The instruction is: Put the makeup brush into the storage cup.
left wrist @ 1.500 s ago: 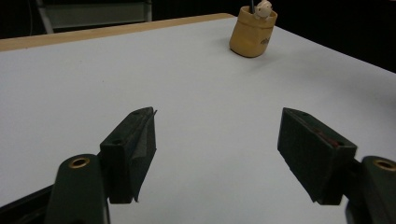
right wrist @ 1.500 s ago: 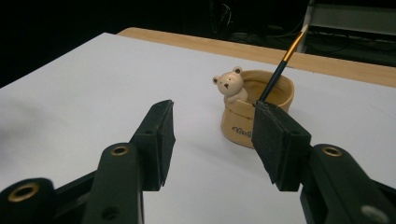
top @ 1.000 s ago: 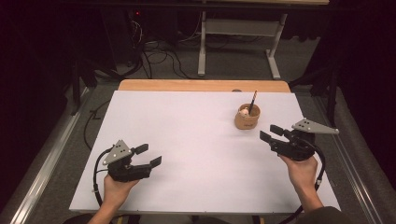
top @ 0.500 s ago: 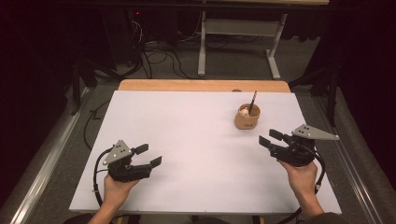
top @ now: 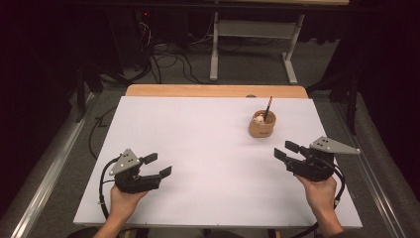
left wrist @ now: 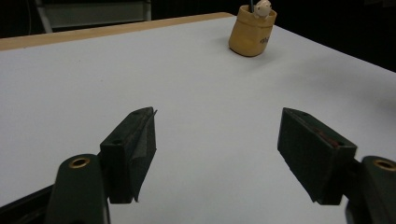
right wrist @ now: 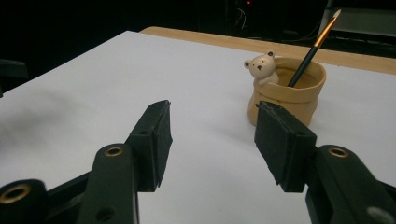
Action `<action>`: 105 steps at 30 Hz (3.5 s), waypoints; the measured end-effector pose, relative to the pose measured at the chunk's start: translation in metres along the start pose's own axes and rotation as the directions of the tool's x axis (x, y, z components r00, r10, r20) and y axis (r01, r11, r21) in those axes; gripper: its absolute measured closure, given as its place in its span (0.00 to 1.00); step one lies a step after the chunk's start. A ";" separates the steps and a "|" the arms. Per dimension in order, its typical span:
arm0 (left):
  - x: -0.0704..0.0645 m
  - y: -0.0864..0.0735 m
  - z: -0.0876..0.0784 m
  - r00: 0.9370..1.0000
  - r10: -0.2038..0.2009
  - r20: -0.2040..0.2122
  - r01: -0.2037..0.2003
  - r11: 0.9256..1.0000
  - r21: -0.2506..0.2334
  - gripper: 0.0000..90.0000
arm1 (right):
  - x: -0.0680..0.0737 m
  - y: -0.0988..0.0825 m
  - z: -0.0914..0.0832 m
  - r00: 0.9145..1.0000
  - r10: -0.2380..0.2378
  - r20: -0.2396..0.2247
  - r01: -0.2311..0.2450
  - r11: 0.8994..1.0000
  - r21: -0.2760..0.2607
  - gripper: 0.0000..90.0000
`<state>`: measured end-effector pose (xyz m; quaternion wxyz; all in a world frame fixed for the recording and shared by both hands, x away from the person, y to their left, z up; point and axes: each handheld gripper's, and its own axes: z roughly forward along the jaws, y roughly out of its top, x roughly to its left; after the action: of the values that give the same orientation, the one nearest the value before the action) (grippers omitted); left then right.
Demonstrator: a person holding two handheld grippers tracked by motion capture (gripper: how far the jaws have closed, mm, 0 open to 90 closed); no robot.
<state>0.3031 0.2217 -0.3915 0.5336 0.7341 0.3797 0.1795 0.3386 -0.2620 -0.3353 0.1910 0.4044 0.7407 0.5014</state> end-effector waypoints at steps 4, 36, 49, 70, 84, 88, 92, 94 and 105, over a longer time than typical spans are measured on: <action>0.000 0.000 0.000 1.000 0.000 0.000 0.000 1.000 0.000 0.32 | 0.002 -0.003 0.000 1.000 0.003 -0.005 -0.003 1.000 0.003 0.53; 0.000 0.000 0.000 1.000 -0.001 0.002 0.001 1.000 0.001 0.32 | 0.009 -0.024 0.005 0.999 0.017 -0.030 -0.017 1.000 0.007 0.53; 0.000 0.000 0.000 1.000 -0.001 0.002 0.001 1.000 0.002 0.32 | 0.013 -0.032 0.010 0.999 0.023 -0.037 -0.022 1.000 0.022 0.53; 0.000 0.000 0.000 1.000 0.000 0.001 0.000 1.000 0.002 0.32 | 0.016 -0.043 0.016 1.000 0.012 -0.029 -0.011 1.000 0.029 0.53; -0.001 0.000 0.000 1.000 0.001 0.003 -0.001 1.000 0.000 0.32 | 0.015 -0.048 0.019 1.000 0.012 -0.016 -0.012 0.999 0.032 0.53; -0.001 0.000 0.000 1.000 0.000 0.003 0.000 1.000 0.001 0.32 | 0.015 -0.049 0.020 1.000 0.009 -0.014 -0.009 0.999 0.032 0.53; -0.001 0.000 0.000 1.000 0.000 0.004 0.000 1.000 0.001 0.32 | 0.017 -0.051 0.021 1.000 -0.005 -0.006 0.005 0.999 0.036 0.53; -0.001 0.000 0.000 1.000 -0.001 0.004 0.001 1.000 0.000 0.32 | 0.017 -0.052 0.022 1.000 -0.010 -0.002 0.010 0.999 0.037 0.53; -0.001 0.000 0.000 1.000 -0.002 0.009 0.002 1.000 0.000 0.32 | 0.019 -0.057 0.028 0.999 -0.034 0.016 0.033 0.998 0.058 0.51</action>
<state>0.3025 0.2212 -0.3913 0.5355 0.7344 0.3782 0.1757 0.3230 -0.2399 -0.3954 0.1938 0.4013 0.7601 0.4730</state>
